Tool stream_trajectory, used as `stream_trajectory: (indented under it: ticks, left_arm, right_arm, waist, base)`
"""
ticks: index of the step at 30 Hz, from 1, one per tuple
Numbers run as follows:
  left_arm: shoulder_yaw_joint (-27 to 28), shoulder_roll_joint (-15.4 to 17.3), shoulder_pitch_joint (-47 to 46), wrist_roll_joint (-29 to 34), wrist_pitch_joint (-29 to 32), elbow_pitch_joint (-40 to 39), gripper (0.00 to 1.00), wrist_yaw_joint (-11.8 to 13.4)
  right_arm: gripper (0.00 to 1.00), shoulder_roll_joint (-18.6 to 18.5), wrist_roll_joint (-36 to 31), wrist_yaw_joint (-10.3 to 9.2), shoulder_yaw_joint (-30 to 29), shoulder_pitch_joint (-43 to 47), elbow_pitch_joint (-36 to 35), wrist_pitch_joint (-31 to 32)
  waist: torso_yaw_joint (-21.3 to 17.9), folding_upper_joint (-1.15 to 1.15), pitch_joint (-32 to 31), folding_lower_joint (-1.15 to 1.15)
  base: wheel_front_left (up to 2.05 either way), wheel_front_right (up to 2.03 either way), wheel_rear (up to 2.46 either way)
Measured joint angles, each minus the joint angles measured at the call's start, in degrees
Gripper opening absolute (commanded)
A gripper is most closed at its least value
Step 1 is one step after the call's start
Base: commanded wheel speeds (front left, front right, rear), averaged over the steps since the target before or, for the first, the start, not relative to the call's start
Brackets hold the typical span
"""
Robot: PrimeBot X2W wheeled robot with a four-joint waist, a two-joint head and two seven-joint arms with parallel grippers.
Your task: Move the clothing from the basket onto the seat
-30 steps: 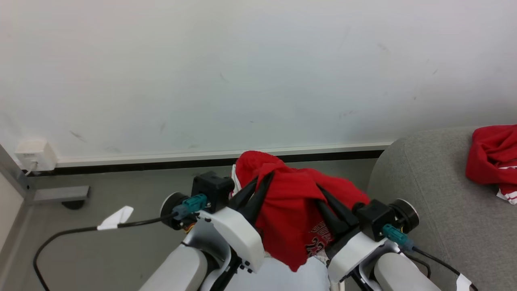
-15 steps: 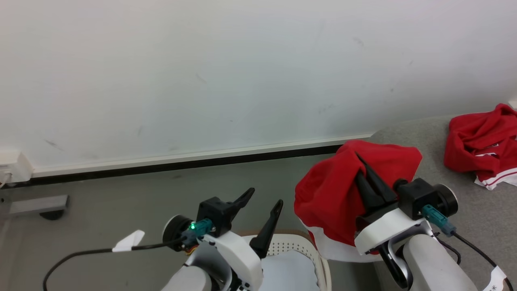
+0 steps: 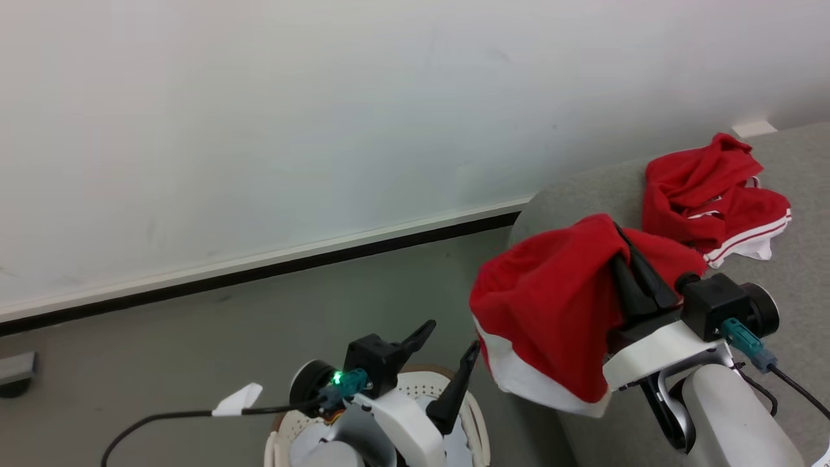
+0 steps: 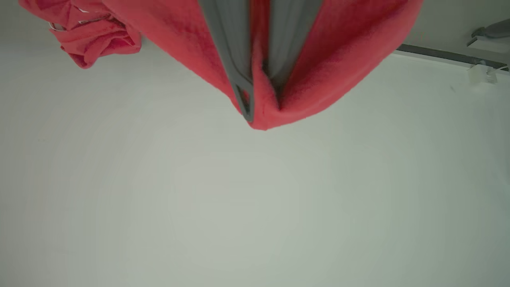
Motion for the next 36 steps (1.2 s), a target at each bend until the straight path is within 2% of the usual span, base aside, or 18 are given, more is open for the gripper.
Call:
stream_trajectory:
  ticks: [10,17,23,28,32,36]
  left_arm:
    - [-2.22,-1.4,-1.01,-0.22,-1.41,0.2,1.0,-1.04]
    - [-3.77,-2.32,-4.77,0.3,-1.85,-1.15,1.0,-1.63]
    - [-4.34,-2.41,-8.79,1.2,-2.08,-1.26,1.0,-2.63]
    - [-4.54,-2.35,-10.87,1.56,-3.18,-0.76,1.0,-3.34]
    - [-4.59,-2.43,-12.05,1.57,-4.33,-0.22,1.0,-3.56]
    - [-4.43,-2.33,-12.62,1.56,-5.1,0.14,1.0,-3.56]
  right_arm:
    - [0.0,-1.99,-0.07,0.0,0.57,0.18,-1.24,0.01]
    - [0.0,-4.26,0.21,0.0,-1.26,-3.39,-1.76,0.01]
    - [0.0,-7.78,0.36,0.0,-3.58,-12.31,0.63,0.01]
    - [0.0,-12.44,0.25,0.0,-7.58,-23.37,6.61,2.0]
    - [0.0,-16.55,-0.86,0.0,-12.38,-32.04,11.11,3.02]
    - [0.0,-21.47,-5.09,0.0,-19.44,-37.68,16.49,3.01]
  waist:
    - [-5.52,0.0,2.42,0.0]
    - [-6.22,0.0,7.47,0.0]
    - [-4.63,0.0,13.75,0.01]
    - [-2.01,0.0,18.83,0.02]
    - [0.84,0.0,21.87,0.02]
    - [3.44,0.0,24.13,0.02]
  base:
    - [0.0,0.0,0.0]
    - [0.0,0.0,0.0]
    - [0.0,0.0,0.0]
    - [0.0,0.0,0.0]
    - [0.0,0.0,0.0]
    - [0.0,0.0,0.0]
